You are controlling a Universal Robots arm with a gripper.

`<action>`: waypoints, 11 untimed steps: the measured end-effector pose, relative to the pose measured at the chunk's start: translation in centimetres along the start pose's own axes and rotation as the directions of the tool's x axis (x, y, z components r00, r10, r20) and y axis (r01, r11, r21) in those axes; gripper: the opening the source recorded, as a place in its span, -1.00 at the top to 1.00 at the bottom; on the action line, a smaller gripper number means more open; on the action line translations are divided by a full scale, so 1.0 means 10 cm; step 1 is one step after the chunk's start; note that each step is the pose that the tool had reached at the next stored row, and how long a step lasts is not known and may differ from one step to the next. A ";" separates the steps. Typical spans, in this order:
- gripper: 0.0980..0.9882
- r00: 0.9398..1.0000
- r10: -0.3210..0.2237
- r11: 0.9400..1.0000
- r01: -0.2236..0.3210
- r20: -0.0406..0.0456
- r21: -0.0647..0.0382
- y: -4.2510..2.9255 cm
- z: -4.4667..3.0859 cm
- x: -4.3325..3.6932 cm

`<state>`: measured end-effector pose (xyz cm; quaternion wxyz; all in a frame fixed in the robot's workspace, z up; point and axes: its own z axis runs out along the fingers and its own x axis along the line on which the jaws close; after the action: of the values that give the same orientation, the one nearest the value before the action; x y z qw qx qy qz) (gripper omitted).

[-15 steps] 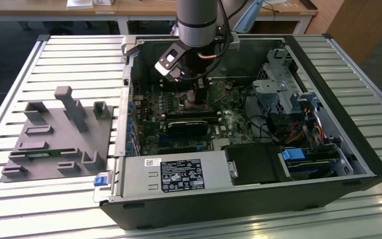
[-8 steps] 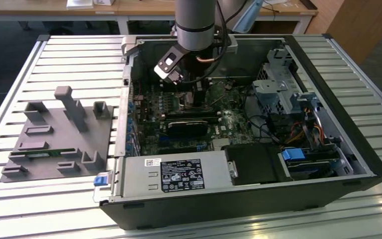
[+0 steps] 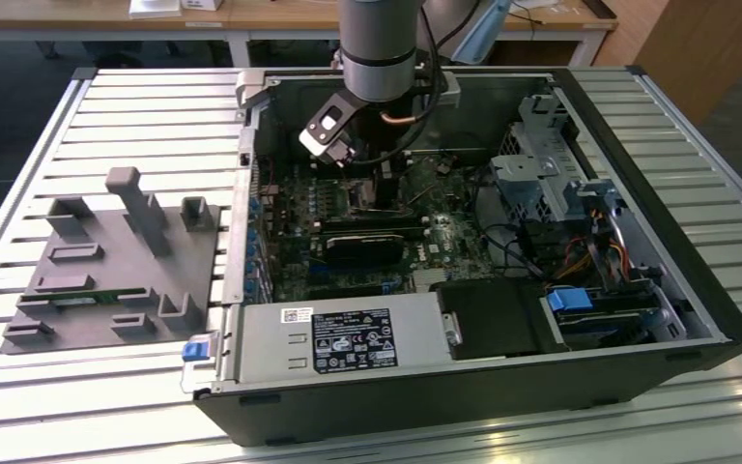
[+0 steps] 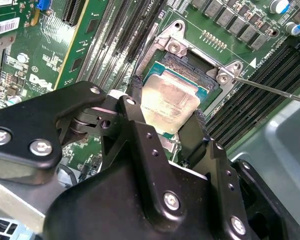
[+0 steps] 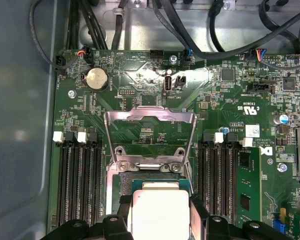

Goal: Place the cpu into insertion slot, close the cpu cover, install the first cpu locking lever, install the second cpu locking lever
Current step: 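Place the cpu into insertion slot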

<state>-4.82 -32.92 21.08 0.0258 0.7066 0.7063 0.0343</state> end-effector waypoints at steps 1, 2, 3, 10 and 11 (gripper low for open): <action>0.00 1.000 0.000 1.000 0.000 0.000 0.000 0.000 0.001 0.002; 0.00 1.000 0.000 1.000 0.000 0.000 0.000 0.000 0.001 0.005; 0.00 1.000 0.000 1.000 0.000 0.000 0.000 0.000 0.003 0.007; 0.00 1.000 0.000 1.000 0.000 0.000 0.000 -0.002 0.027 0.034; 0.00 1.000 0.000 1.000 0.000 0.000 0.000 -0.003 0.029 0.038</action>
<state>-4.82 -32.54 20.79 0.0258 0.7067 0.7063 0.0342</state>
